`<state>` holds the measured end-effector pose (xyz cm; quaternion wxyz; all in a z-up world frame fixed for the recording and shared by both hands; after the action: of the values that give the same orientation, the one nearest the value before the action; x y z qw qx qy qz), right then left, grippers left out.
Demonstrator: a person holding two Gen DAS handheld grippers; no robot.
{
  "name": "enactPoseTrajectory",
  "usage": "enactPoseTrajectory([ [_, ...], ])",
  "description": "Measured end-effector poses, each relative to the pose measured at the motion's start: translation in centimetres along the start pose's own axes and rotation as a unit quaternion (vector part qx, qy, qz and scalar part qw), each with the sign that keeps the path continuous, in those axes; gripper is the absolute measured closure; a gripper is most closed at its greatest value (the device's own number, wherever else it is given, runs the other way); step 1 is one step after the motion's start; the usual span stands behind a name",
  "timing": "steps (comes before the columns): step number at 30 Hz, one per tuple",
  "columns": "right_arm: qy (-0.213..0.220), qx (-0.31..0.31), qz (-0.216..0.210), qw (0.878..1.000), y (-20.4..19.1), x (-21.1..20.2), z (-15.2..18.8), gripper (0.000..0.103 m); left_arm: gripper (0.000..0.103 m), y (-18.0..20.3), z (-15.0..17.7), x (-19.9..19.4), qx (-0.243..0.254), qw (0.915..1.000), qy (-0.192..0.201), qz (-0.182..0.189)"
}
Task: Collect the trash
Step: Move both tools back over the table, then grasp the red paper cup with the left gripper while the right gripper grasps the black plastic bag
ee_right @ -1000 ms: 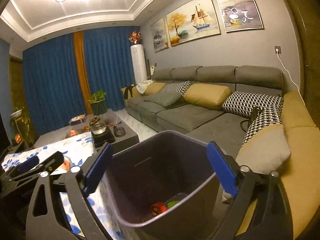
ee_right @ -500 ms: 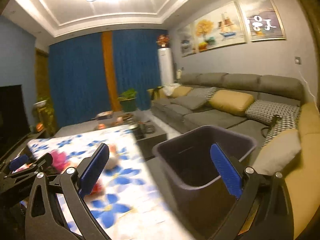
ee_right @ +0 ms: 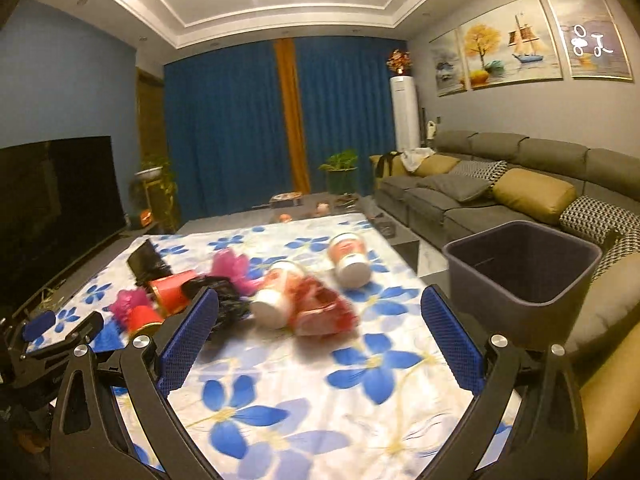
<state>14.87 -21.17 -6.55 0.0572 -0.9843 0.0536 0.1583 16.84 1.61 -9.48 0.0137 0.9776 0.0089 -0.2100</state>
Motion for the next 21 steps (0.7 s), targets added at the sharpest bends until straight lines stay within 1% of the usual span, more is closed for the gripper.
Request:
enactPoseTrajectory([
  [4, -0.004, -0.008, -0.008, 1.000, -1.5, 0.2, 0.2, 0.006, 0.009, -0.7, 0.4, 0.5, 0.006, 1.0000, -0.004, 0.002],
  [7, -0.008, -0.011, -0.013, 1.000, -2.2, 0.6, 0.2, 0.006, 0.011, -0.3, 0.8, 1.5, 0.014, 0.9997, -0.013, 0.014],
  [9, -0.008, -0.013, -0.015, 1.000, -2.4, 0.7, 0.1, 0.006, 0.014, 0.3, 1.3, 2.4, 0.028, 0.9991, -0.024, 0.020],
  [12, -0.010, -0.013, -0.014, 1.000, -2.3, 1.0, 0.1, 0.006, 0.022, 1.3, 1.9, 3.9, 0.052, 0.9974, -0.044, 0.024],
  [14, -0.013, -0.011, -0.015, 1.000, -2.2, 1.3, 0.1, 0.006, 0.029, 1.5, 2.3, 5.0, 0.058, 0.9961, -0.061, 0.026],
  [15, -0.014, -0.010, -0.015, 1.000, -2.2, 1.5, 0.1, 0.006, 0.031, 1.5, 2.5, 5.4, 0.058, 0.9956, -0.068, 0.026],
  [19, -0.020, -0.012, -0.016, 1.000, -2.3, 2.1, 0.3, 0.006, 0.047, 1.4, 3.3, 6.9, 0.049, 0.9929, -0.102, 0.035],
  [20, -0.021, -0.012, -0.016, 1.000, -2.3, 2.3, 0.3, 0.006, 0.051, 1.3, 3.4, 7.1, 0.046, 0.9927, -0.105, 0.037],
  [21, -0.023, -0.013, -0.017, 1.000, -2.4, 2.5, 0.4, 0.006, 0.053, 1.3, 3.5, 7.3, 0.044, 0.9923, -0.109, 0.038],
])
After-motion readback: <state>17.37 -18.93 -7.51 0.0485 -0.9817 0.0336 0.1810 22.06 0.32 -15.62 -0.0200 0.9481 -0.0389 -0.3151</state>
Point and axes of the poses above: each gripper's, at about its wrist camera, not at the fingertips, and x roughly the way its jaws point, y to its right, z to its underside, the point moved 9 cm from there along x, roughly the way its jaws point, and after that the axes turned 2 degrees about z, right-handed, at the moved point
